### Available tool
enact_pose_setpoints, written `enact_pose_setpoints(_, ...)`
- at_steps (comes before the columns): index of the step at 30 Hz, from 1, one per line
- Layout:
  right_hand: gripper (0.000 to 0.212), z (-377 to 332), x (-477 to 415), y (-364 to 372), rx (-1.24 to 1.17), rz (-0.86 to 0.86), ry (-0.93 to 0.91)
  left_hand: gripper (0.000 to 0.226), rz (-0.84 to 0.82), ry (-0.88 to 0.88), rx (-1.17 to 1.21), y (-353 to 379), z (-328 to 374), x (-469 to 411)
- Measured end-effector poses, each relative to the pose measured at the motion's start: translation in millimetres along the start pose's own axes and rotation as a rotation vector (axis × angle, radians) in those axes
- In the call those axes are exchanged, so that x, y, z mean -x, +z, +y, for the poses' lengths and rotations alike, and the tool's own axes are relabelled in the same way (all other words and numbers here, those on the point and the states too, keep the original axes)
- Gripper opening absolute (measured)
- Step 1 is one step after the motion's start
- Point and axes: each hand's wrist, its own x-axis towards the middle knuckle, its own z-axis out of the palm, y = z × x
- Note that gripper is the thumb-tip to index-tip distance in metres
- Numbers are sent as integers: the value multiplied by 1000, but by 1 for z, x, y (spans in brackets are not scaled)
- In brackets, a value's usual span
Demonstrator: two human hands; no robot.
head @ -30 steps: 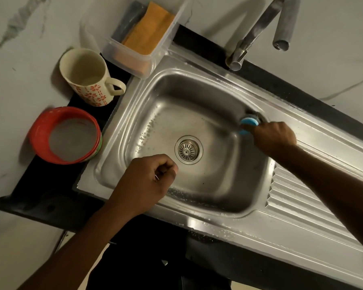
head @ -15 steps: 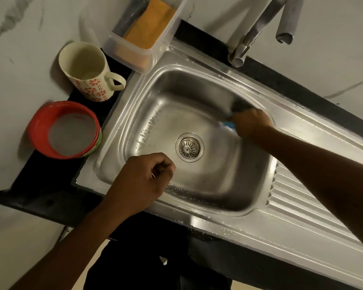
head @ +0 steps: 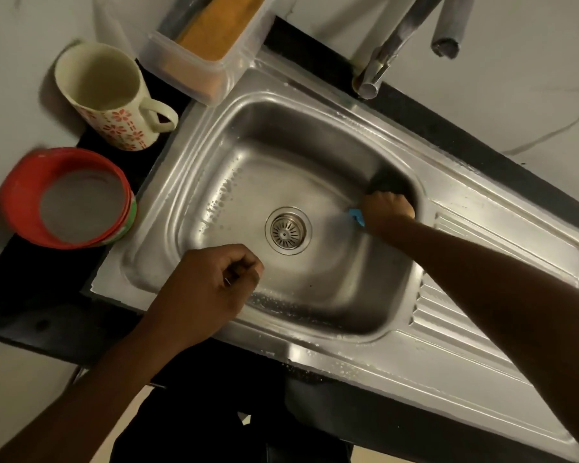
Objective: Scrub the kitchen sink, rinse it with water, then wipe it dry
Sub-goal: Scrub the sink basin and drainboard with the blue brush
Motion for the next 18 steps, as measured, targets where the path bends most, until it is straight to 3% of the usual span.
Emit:
enact_pose_setpoints(8,29,31,24,-53,147,111,53,14,-7,55,-23,7,15,-6)
enact_pose_setpoints(13,33,-10,15,-9,-43,-10,-14,15,-21,32,-3,11,2,-2)
enact_pose_setpoints(18,31,10,20,-13,9,121,33,14,-5,-7,-44,10,-12,-2)
